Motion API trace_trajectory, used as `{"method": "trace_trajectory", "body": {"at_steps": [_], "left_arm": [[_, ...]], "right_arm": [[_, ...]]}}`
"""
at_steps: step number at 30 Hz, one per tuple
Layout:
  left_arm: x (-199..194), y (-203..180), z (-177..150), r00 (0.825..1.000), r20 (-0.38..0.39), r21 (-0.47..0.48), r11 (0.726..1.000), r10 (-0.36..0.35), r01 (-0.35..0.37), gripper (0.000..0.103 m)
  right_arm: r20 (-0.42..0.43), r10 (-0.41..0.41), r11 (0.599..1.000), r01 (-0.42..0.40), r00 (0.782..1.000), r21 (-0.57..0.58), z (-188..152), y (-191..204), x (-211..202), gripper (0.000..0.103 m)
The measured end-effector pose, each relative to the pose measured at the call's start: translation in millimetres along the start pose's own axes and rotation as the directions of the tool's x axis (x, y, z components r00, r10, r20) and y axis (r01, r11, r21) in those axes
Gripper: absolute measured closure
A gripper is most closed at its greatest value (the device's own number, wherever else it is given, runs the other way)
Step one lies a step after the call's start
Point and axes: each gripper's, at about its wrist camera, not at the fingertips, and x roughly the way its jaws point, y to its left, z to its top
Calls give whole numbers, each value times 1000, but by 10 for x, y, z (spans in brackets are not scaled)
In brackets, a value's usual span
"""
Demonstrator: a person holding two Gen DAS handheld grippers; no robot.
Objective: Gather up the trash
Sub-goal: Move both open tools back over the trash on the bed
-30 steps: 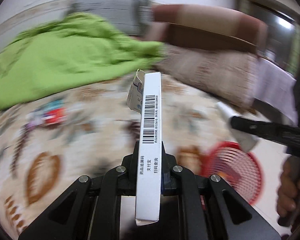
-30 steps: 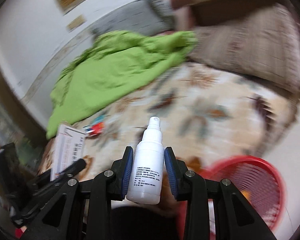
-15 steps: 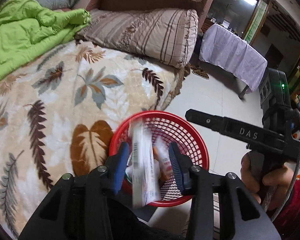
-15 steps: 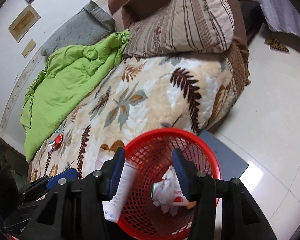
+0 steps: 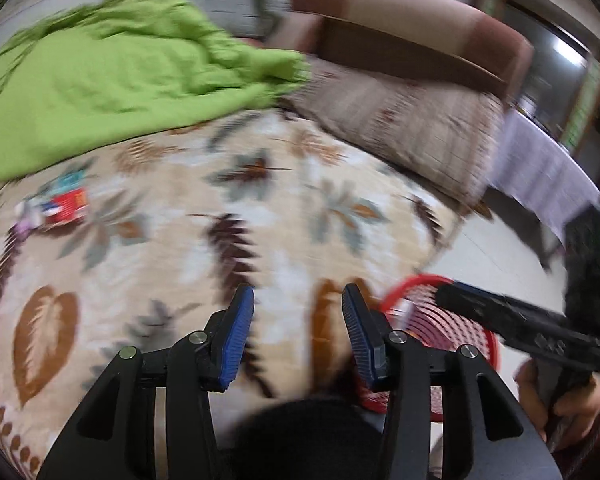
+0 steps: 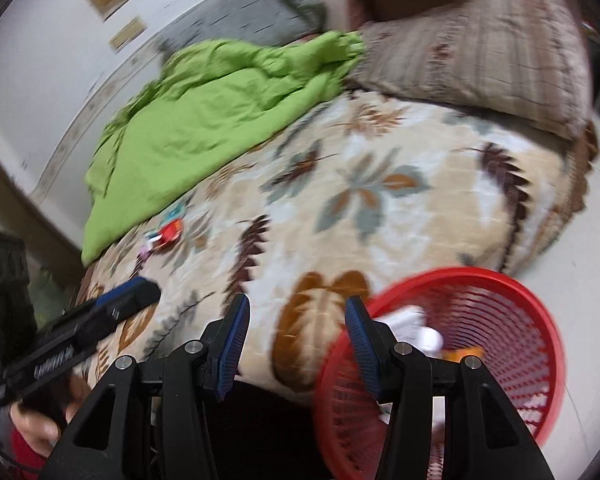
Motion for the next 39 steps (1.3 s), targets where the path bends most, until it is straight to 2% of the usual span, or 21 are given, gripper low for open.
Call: {"method": "trace_trajectory", "body": {"at_steps": [5,9,12,15,18,22,24,25,27,33,36,39], "left_arm": [[-94,716,60,994,25,-156,983,104,-99,58],[-206,1296,48,973,41,-256,944,226,-208,58],[-273,1794,14,955,34,-349,898,296,-266,58],[-299,2323,-19,920,12,-444,827,392,-347,58],[-241,2701,-10,886,-15,-479,774,464,-414,58],[-106,3087,-100,855,-60,-502,725,515,-472,58],[-77,3187,-140,870,-74,-521,725,487,-450,58],[-79,3216,-149,868,-72,-521,724,491,-453,58],[-95,3268,-162,852,-77,-517,710,517,-478,58],[-124,3458,-235,852,-110,-565,673,513,-478,58],[-164,3532,-233,843,-106,-576,658,528,-485,58],[-205,3590,-252,841,-106,-590,647,530,-482,58]], "right_arm": [[-35,62,993,-65,997,-95,83,472,296,49],[-91,125,980,-138,988,-145,193,832,606,49],[-136,154,965,-178,979,-190,289,1138,873,49],[-188,181,942,-225,965,-250,410,1536,1203,49],[-231,198,919,-263,953,-294,533,1910,1505,49],[-298,220,884,-319,929,-343,727,2498,2137,49],[-321,221,871,-334,921,-359,798,2737,2442,49],[-331,219,864,-340,918,-371,828,2858,2591,49],[-344,208,858,-340,916,-385,879,3059,2893,49],[-374,136,840,-307,917,-448,978,3525,3754,49],[-383,84,823,-281,920,-494,982,3650,4043,49],[-402,27,810,-256,915,-529,927,3706,4256,49]]}}
